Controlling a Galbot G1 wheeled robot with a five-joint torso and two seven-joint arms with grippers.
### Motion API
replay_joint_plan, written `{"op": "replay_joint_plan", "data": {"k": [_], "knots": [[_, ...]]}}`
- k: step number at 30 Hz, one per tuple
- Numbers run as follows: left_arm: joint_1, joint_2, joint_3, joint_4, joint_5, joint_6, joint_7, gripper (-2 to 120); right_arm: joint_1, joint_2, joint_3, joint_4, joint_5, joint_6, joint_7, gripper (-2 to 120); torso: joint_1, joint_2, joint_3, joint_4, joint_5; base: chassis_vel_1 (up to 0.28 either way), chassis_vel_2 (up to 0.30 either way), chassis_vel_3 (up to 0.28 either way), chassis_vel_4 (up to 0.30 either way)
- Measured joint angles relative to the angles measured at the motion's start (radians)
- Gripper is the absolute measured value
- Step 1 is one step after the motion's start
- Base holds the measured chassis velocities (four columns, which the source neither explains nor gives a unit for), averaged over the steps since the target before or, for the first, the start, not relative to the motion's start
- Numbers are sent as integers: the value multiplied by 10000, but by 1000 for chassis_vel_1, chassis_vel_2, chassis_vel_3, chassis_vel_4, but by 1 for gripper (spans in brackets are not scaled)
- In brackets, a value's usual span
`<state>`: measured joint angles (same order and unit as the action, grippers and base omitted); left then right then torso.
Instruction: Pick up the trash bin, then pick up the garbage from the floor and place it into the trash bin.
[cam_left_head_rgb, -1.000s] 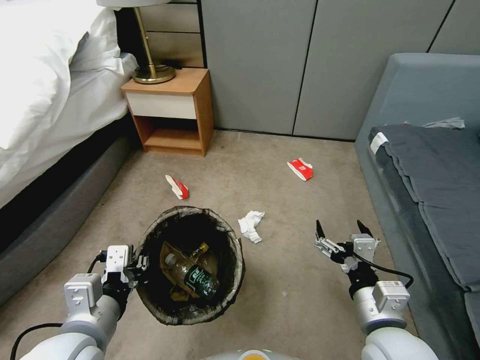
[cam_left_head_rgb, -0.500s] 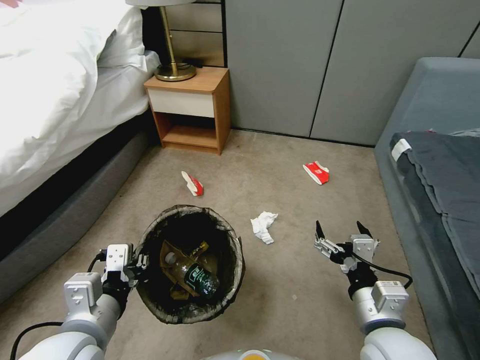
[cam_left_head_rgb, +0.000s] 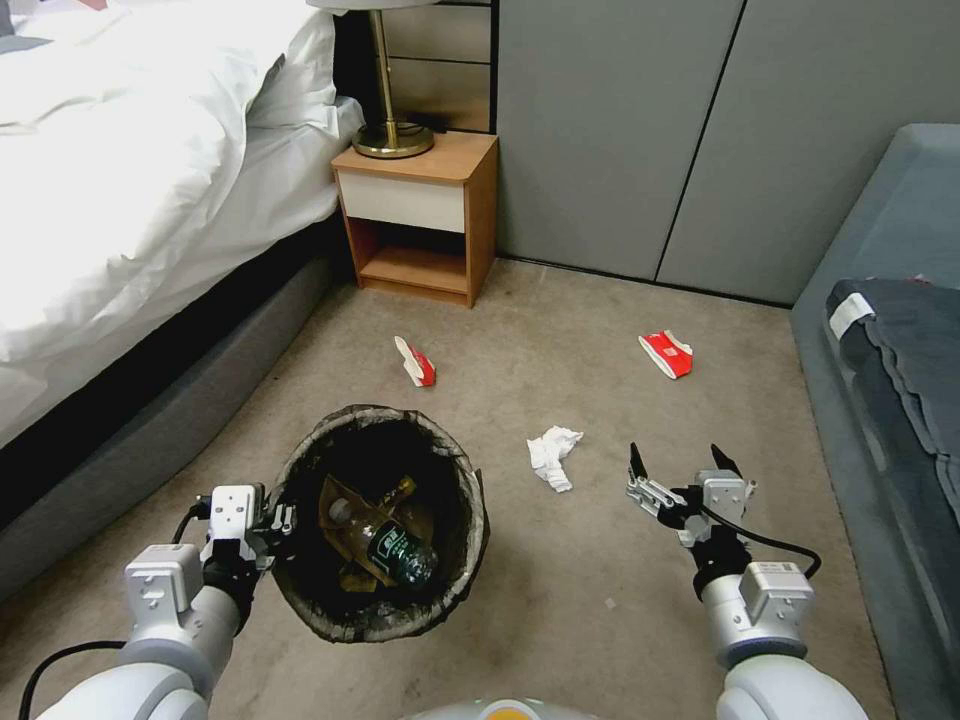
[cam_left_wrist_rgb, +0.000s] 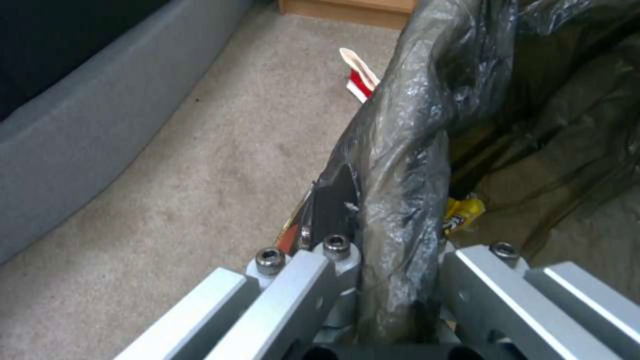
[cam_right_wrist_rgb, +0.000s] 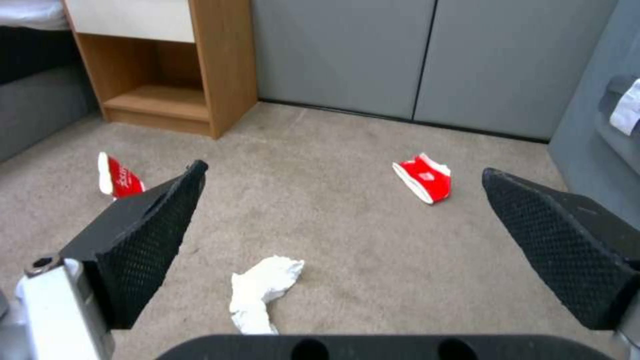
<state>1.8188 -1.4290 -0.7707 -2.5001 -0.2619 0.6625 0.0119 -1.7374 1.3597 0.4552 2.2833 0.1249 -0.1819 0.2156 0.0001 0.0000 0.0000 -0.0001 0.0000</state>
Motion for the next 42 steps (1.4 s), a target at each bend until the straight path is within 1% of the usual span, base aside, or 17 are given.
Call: {"op": "replay_joint_plan", "data": {"k": [12,42], "knots": [[16,10,-11,0,14,0,6,0,2,25,-26,-58,7,-14,0,100,0,0,0,1,0,0,0,0,0],[-34,19,-3,0,13,2,20,0,158,-33,-240,-185,-11,-96,60,100,-1,0,0,2,0,-64,61,63,-64]]}}
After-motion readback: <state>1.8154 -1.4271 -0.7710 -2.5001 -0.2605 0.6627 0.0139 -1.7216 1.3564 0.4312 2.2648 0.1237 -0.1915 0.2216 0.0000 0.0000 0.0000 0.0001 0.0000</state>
